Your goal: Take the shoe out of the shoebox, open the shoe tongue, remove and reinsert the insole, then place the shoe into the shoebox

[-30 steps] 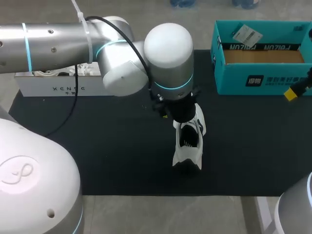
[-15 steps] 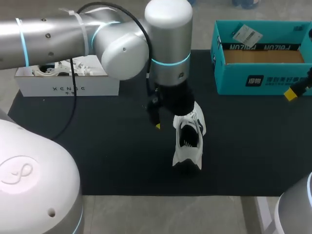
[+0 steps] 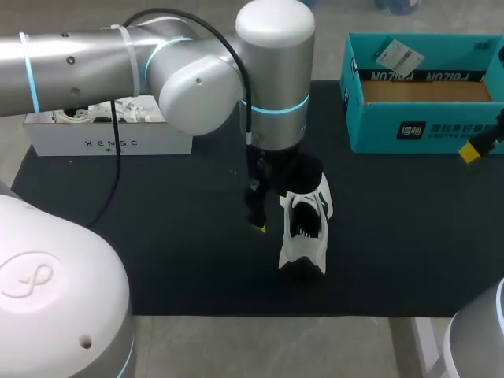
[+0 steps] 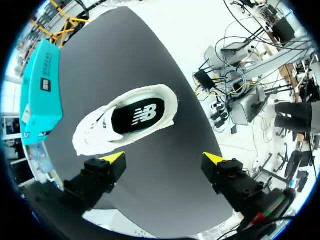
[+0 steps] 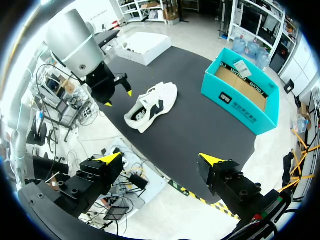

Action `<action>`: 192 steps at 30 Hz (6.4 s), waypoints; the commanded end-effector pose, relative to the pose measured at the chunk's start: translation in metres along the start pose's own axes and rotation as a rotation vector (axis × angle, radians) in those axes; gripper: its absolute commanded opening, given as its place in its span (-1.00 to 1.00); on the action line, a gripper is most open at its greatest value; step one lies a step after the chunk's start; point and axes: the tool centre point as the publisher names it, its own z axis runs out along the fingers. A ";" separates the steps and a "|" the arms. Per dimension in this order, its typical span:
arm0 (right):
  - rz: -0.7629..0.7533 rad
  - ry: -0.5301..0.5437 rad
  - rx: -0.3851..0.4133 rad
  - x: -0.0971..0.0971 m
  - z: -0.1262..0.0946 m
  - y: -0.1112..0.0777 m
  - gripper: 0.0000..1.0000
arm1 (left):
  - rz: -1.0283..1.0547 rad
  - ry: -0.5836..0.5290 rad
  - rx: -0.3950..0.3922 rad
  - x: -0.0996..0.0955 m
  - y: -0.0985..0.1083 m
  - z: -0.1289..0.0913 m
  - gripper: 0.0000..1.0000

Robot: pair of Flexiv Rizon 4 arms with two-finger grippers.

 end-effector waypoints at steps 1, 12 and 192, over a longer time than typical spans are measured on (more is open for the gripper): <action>0.000 0.001 0.005 -0.001 0.001 0.002 1.00 | -0.118 -0.014 0.019 0.004 0.004 0.001 1.00; -0.022 -0.025 -0.030 -0.011 -0.024 -0.007 1.00 | -0.144 0.021 0.020 0.002 -0.002 0.003 1.00; -0.015 -0.016 -0.027 -0.023 -0.043 -0.025 1.00 | -0.352 0.147 -0.125 -0.105 0.452 -0.128 -1.00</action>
